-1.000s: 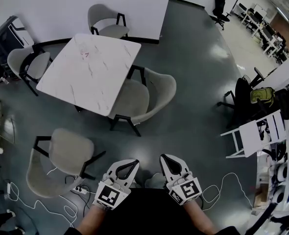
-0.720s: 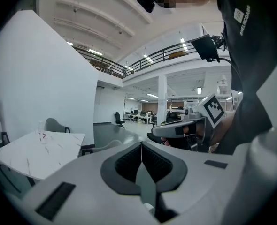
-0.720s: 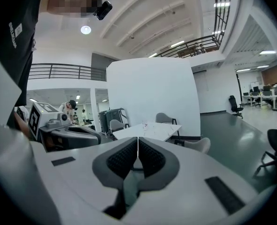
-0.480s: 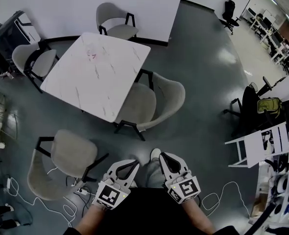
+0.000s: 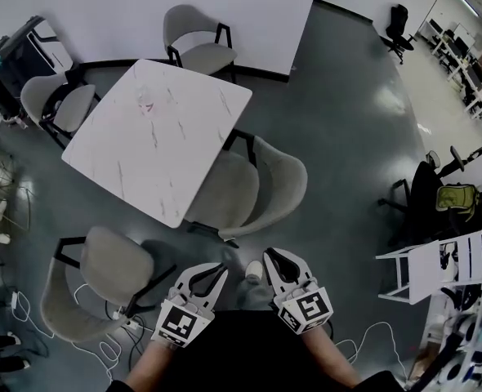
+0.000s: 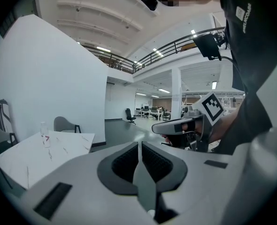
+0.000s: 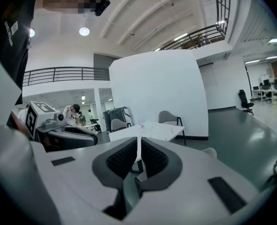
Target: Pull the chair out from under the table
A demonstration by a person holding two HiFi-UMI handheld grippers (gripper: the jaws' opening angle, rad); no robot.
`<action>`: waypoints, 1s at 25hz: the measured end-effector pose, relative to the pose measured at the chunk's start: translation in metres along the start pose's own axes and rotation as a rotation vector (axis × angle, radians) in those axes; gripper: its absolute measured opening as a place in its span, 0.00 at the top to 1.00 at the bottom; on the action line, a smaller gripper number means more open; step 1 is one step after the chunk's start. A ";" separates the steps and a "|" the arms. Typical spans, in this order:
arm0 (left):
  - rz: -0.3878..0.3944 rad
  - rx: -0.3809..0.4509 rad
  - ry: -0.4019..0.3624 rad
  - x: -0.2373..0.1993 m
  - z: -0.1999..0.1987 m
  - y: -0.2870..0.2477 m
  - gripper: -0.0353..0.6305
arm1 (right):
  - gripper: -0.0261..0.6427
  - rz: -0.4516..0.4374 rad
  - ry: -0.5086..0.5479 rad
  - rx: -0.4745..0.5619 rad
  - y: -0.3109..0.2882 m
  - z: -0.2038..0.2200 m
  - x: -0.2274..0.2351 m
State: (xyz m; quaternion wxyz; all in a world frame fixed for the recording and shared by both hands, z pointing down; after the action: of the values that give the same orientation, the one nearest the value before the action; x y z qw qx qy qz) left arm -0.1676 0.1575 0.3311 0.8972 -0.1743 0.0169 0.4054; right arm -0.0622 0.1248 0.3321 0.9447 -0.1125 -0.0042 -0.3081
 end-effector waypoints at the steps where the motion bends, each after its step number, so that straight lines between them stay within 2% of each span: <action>1: -0.009 -0.007 -0.001 -0.003 -0.002 -0.009 0.94 | 0.94 -0.007 -0.001 -0.005 -0.004 -0.001 0.010; 7: -0.070 -0.038 0.013 -0.022 -0.008 -0.063 0.93 | 0.94 -0.062 -0.001 -0.053 -0.027 0.005 0.072; 11: -0.116 -0.068 0.039 -0.034 0.000 -0.097 0.92 | 0.94 -0.112 0.026 -0.123 -0.040 0.025 0.103; 16: -0.148 -0.123 0.052 -0.044 0.019 -0.132 0.86 | 0.92 -0.129 0.020 -0.192 -0.051 0.046 0.140; 20: -0.141 -0.181 0.055 -0.050 0.040 -0.156 0.80 | 0.90 -0.095 0.007 -0.246 -0.063 0.063 0.171; 25: -0.083 -0.271 0.050 -0.058 0.076 -0.186 0.75 | 0.83 0.004 -0.058 -0.313 -0.084 0.085 0.216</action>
State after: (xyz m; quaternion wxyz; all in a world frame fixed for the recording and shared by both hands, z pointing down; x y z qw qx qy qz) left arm -0.0791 0.0269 0.4679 0.8808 -0.3044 -0.0228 0.3620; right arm 0.0688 -0.0486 0.4490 0.9157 -0.2671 0.0166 -0.2998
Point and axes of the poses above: the fingertips, and each gripper's own axes: y backward along the fingers, x to its right, z out of its underside, the point moved 1 cm from there along y, backward along the fingers, and after that the axes turned 6 degrees about y, right-handed, at the moved point
